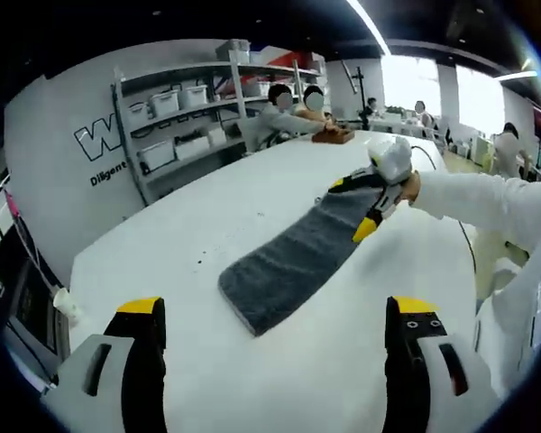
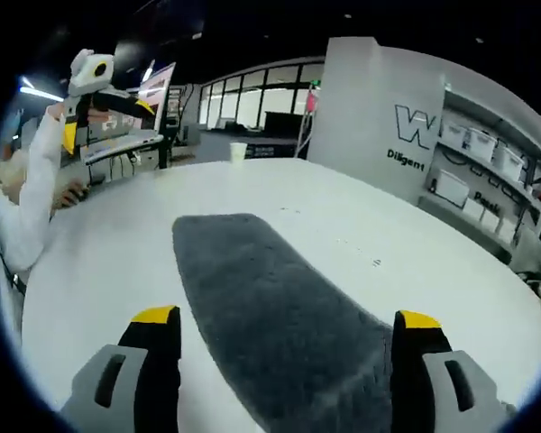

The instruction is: Open the folded towel by lifting each exposed corner and separating the folded layers until the towel lies flat within the target outline without major curled edges

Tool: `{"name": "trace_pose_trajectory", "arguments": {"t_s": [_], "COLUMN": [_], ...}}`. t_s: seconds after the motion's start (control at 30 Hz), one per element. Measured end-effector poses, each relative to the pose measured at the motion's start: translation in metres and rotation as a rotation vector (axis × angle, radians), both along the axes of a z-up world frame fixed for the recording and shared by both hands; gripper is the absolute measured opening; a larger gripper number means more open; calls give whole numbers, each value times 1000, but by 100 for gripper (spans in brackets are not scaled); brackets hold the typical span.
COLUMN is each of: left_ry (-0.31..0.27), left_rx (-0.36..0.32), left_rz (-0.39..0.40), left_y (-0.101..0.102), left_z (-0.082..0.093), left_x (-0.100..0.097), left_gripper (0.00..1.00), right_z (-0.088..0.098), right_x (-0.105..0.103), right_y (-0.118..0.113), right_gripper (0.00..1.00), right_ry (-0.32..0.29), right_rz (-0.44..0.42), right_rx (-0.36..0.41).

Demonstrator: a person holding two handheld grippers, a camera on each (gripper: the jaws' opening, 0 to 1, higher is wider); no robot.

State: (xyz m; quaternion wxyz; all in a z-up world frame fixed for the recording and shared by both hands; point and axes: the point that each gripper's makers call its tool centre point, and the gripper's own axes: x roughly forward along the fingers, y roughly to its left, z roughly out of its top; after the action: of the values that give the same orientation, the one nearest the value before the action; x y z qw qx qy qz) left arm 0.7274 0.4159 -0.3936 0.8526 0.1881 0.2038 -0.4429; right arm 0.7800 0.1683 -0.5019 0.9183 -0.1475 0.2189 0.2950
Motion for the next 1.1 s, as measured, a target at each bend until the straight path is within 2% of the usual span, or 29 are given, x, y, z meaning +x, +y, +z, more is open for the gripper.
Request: {"name": "trace_pose_trajectory", "arguments": {"t_s": [0.3,0.5,0.67,0.8,0.93,1.03,1.1], "left_ry": [7,8,4,4,4,2,2], "left_rx": [-2,-6,-9,-12,-5,-10,-7], "left_rz": [-7,-15,-18,-23,-30,-37,-38], "left_y": [-2,-4,-4,-4,-3,-3,-4], "left_z": [-3,-2,-1,0,4,6,5], "left_x": [1,1,0,2,5,6,5], "left_gripper": [100,100,100,100,100,100,100], "right_z": [-22,-33,-36,-41,-48,-53,-56], "right_x": [52,83,102,105,111,111,110], "right_y": [51,69,74,75,66,64,65], "right_gripper": [92,86,73,61,47,40,31], "right_ry": [25,42,36,28,13,24,46], "right_rz": [75,62,53,13,-15,-24,-25], "right_rx": [36,59,81,85,53,62,87]}}
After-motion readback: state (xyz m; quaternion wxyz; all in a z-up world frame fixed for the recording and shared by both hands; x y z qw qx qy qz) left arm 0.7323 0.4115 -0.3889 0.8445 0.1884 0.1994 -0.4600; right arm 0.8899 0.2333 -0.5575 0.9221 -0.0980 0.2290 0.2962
